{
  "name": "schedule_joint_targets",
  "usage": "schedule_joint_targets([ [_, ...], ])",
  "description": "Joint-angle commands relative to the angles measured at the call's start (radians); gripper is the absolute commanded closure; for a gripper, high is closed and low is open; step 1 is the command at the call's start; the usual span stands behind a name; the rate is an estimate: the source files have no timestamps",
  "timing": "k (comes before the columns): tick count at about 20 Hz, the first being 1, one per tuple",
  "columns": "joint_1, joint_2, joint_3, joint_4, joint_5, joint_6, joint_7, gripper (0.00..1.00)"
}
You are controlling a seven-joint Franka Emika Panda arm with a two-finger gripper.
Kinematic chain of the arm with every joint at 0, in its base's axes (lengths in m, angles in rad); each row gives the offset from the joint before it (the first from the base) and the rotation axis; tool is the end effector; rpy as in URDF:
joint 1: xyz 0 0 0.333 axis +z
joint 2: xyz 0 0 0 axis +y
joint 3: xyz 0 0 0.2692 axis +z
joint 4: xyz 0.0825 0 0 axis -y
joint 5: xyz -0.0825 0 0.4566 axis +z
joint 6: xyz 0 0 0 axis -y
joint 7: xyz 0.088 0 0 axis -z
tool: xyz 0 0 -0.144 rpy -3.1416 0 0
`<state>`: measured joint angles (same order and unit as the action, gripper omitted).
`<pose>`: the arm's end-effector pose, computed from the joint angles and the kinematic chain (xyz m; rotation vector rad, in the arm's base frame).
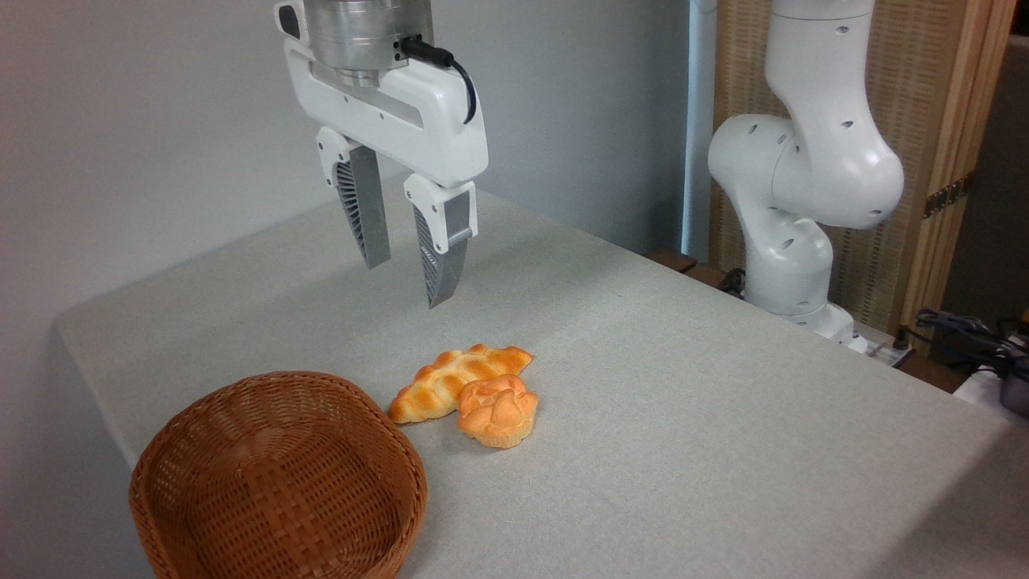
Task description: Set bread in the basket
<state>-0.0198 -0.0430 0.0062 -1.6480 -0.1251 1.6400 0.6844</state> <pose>0.6227 -0.0256 0.5326 2.8533 -1.0279 0.1127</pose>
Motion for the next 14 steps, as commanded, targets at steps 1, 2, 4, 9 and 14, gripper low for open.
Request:
schedule_joint_targets([
  [1,-0.002,-0.014,0.006,-0.016,-0.013,0.003,-0.014,0.0],
  [2,-0.002,-0.014,0.006,-0.018,-0.013,0.003,-0.014,0.0],
  [4,-0.002,-0.011,0.006,-0.018,-0.013,0.004,-0.011,0.0],
  [9,0.0,-0.008,0.006,-0.032,-0.013,0.006,-0.011,0.0],
  [14,-0.002,-0.012,0.0,-0.048,-0.018,0.011,-0.003,0.0],
])
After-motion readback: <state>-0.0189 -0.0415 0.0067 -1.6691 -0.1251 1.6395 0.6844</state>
